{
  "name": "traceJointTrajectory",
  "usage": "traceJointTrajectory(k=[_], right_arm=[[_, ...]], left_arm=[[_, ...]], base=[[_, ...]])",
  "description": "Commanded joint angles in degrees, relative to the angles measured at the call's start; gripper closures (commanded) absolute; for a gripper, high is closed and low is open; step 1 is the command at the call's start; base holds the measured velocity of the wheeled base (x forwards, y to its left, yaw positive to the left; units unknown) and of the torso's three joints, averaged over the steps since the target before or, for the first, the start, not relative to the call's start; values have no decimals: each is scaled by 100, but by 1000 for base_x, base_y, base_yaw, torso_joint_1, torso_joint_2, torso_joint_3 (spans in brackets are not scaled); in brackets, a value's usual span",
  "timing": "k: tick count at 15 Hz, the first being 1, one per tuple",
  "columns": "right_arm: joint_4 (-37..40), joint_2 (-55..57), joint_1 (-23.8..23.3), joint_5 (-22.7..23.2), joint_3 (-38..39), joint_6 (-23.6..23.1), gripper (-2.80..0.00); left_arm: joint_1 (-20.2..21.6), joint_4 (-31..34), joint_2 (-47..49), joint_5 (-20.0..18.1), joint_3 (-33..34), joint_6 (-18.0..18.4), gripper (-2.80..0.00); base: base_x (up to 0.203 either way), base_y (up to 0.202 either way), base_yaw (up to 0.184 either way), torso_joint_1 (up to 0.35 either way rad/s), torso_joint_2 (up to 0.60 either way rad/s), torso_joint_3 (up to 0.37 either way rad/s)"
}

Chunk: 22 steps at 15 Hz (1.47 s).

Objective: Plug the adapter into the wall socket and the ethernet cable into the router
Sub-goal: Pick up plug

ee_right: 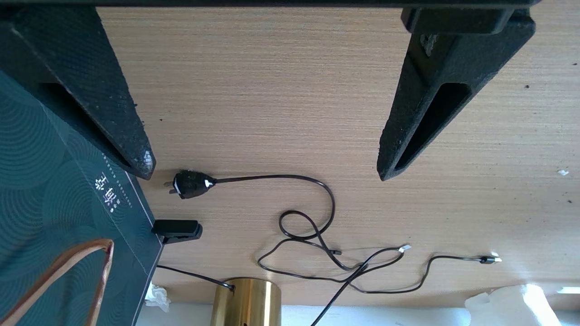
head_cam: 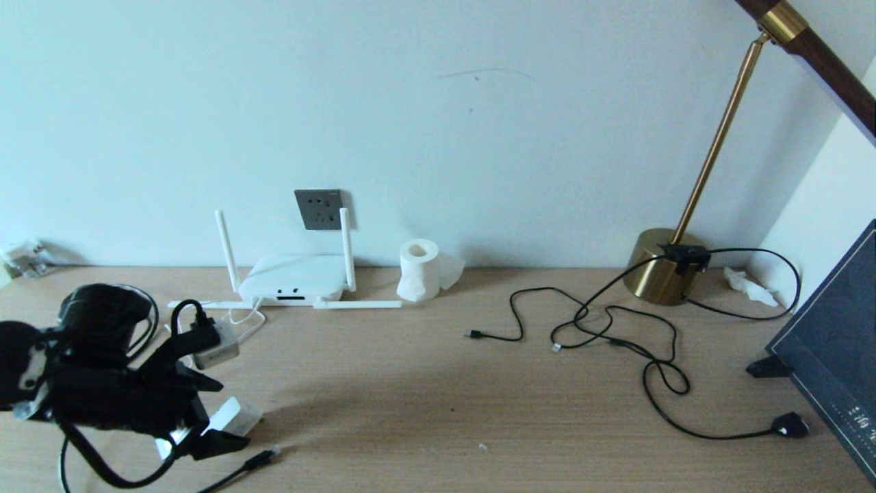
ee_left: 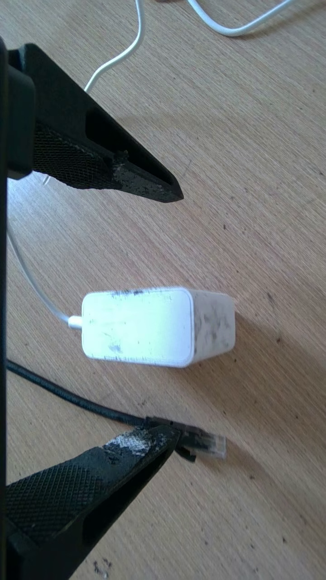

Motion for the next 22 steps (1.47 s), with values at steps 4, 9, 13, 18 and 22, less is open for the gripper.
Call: traceJointTrajectory(k=[4,9,13,18,22], right_arm=[[-1,1,-2,2,7,0,-280],[-1,-1,1,2,1,0,-280],[-1,6,1,2,0,0,-280],[-1,1,-4,2,0,0,-280],[-1,-2,1,2,0,0,-280]], left_arm=[[17,-58,80,-11,30,45,-280],[8,-58,141,-11,12,150,-280],[8,-58,185,-11,12,220,-280],[8,-58,247,-11,30,220,-280],[8,-58,290,-2,26,229,0]], base=[[0,0,0,0,0,0],[0,0,0,0,0,0],[0,0,0,0,0,0],[0,0,0,0,0,0],[0,0,0,0,0,0]])
